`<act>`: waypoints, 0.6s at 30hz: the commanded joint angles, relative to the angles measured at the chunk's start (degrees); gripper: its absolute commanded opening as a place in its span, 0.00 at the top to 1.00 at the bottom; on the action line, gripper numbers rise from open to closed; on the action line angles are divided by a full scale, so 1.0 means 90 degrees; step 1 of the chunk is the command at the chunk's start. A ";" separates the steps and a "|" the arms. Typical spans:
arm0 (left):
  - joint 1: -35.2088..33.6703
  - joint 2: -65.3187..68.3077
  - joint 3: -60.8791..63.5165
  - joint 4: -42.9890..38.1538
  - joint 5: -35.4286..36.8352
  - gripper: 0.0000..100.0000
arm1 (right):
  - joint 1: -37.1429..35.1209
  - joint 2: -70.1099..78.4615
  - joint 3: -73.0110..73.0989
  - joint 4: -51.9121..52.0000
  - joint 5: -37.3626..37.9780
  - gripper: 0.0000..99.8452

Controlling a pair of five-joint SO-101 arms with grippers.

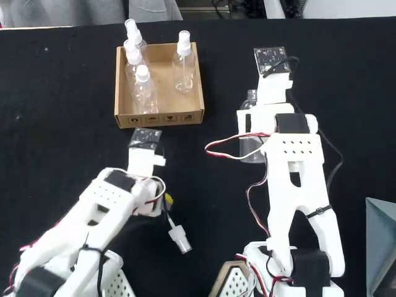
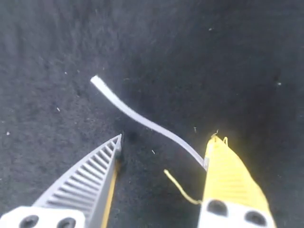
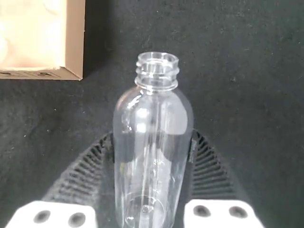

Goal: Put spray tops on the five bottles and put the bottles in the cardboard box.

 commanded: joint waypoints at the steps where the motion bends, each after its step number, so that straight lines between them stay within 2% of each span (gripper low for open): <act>1: -0.0357 0.0557 -0.0718 -0.0088 0.0117 0.74 | 0.0156 -0.0337 -0.0063 -0.0166 -0.0039 0.90; 4: -0.0933 0.0860 -0.0982 -0.0068 0.0088 0.74 | 0.0156 -0.0337 -0.0054 -0.0166 -0.0029 0.90; 6: -0.1167 0.0967 -0.1089 -0.0059 0.0068 0.78 | 0.0156 -0.0337 -0.0054 -0.0166 -0.0029 0.90; 10: -0.1294 0.1026 -0.1109 -0.0039 -0.0029 0.88 | 0.0156 -0.0337 -0.0054 -0.0166 -0.0029 0.90; 15: -0.1314 0.1026 -0.1050 0.0010 -0.0410 0.88 | 0.0156 -0.0337 -0.0054 -0.0166 -0.0029 0.90; 18: -0.1509 0.1026 -0.1109 0.0342 -0.0674 0.88 | 0.0156 -0.0337 -0.0054 -0.0166 -0.0029 0.90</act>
